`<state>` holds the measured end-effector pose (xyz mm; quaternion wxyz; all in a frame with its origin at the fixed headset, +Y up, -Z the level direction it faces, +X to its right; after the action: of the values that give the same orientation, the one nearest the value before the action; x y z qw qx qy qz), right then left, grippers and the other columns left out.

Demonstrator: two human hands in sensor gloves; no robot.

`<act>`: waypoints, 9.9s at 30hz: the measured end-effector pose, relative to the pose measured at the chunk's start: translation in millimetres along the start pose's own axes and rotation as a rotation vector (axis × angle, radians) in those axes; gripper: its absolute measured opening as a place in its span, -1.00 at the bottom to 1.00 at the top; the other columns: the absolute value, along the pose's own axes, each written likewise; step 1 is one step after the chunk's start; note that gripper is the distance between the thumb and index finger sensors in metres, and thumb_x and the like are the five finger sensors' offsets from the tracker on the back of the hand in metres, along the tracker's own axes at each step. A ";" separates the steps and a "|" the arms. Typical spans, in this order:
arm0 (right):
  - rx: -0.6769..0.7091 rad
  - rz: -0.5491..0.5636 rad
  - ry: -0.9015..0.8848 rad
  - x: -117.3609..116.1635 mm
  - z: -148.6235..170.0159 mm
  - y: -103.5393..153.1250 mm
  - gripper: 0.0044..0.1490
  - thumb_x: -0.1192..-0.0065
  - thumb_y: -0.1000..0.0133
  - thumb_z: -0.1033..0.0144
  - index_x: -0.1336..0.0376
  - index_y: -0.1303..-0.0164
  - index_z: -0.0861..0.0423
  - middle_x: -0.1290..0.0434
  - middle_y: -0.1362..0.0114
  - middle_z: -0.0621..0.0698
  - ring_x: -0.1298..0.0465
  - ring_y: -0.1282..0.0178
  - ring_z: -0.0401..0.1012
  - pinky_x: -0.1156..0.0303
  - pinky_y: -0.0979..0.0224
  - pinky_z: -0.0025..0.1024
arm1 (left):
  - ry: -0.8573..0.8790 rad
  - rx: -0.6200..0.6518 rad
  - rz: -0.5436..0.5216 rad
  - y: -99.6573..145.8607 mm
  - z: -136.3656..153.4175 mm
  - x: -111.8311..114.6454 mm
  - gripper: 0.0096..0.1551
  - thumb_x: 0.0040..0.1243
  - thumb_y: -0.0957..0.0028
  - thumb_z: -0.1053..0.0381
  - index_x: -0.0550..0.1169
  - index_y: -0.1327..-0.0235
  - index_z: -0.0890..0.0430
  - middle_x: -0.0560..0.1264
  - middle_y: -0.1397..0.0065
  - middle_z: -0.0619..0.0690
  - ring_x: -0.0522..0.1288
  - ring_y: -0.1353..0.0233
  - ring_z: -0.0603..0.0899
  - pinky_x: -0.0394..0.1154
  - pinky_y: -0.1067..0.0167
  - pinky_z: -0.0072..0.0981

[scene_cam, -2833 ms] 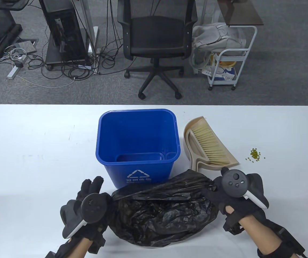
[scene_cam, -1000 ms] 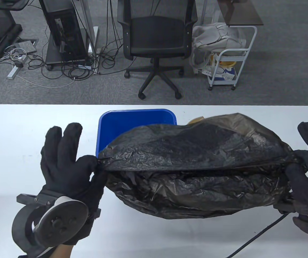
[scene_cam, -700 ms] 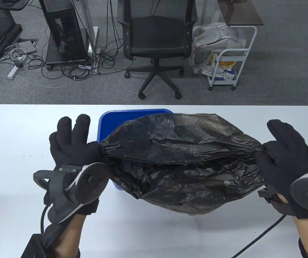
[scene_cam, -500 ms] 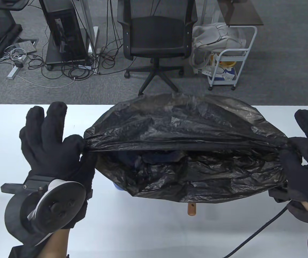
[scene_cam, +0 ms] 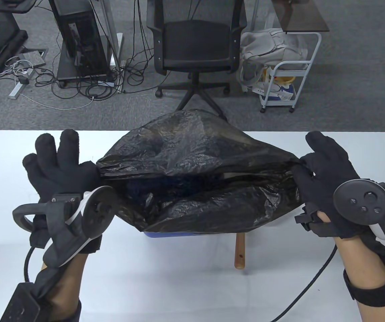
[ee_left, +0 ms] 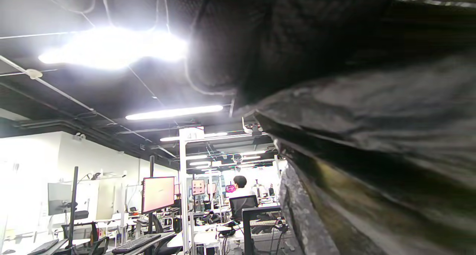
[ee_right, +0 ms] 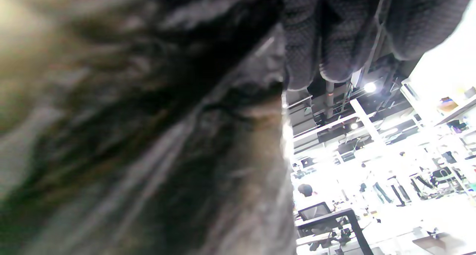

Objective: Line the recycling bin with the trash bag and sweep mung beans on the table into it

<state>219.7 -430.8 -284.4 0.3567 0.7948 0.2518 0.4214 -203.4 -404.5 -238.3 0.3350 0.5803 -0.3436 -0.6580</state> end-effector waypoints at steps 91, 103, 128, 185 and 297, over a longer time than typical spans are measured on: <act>0.143 -0.980 0.039 -236.0 -53.7 -40.7 0.20 -0.45 -0.07 -0.04 -0.03 -0.80 0.27 0.31 -0.72 0.56 0.20 -0.54 0.68 0.08 -0.40 0.64 | 0.225 0.271 1.007 -42.7 -42.8 196.4 0.30 0.46 0.08 -0.28 0.11 -0.81 0.19 -0.31 -0.74 0.48 -0.31 -0.55 0.83 -0.07 -0.42 0.74; 0.125 -1.116 0.066 -254.7 -46.8 -35.7 0.17 -0.43 -0.10 -0.05 -0.07 -0.78 0.33 0.46 -0.72 0.45 0.35 -0.52 0.68 0.12 -0.43 0.63 | 0.275 0.229 1.076 -41.4 -39.0 221.3 0.26 0.48 0.01 -0.19 0.10 -0.79 0.25 -0.55 -0.63 0.37 -0.36 -0.55 0.80 -0.08 -0.44 0.70; 0.057 -0.963 -0.113 -248.8 -18.6 -51.5 0.27 -0.44 -0.07 -0.04 0.10 -0.81 0.26 0.44 -0.64 0.61 -0.02 -0.48 0.73 -0.18 -0.37 0.55 | 0.295 0.207 1.022 -46.8 -20.7 217.3 0.23 0.45 0.00 -0.19 0.06 -0.79 0.16 -0.37 -0.69 0.51 -0.23 -0.55 0.85 0.01 -0.42 0.71; 0.404 -0.680 0.090 -190.5 -42.4 26.6 0.25 -0.31 -0.07 -0.14 0.07 -0.79 0.28 0.31 -0.68 0.61 0.07 -0.52 0.68 -0.05 -0.38 0.60 | 0.587 0.130 0.910 -41.6 -2.9 216.8 -0.02 0.39 -0.07 -0.10 0.26 -0.73 0.13 -0.07 -0.71 0.56 0.01 -0.56 0.79 0.17 -0.38 0.65; 0.347 -0.614 0.931 -242.2 -16.1 228.5 0.16 -0.44 -0.07 0.26 0.10 -0.70 0.41 -0.33 -0.47 0.55 -0.41 -0.37 0.55 -0.37 -0.27 0.45 | 0.468 0.357 0.136 97.9 -55.9 86.2 0.00 0.30 -0.09 -0.26 0.30 -0.77 0.11 0.11 -0.79 0.43 -0.06 -0.65 0.76 -0.08 -0.39 0.79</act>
<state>103.3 -736.2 -218.8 0.1787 0.4632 0.6665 0.5562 -152.6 -533.2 -207.0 0.3411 0.7415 -0.4054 -0.4116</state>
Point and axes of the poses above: the tracker on the back of each hand, its own z axis roughly to the little-finger side, its own y axis roughly from the fingertips to the wrist, x = y × z, the point moved 2 cm from there along -y, roughly from the wrist to the fingertips
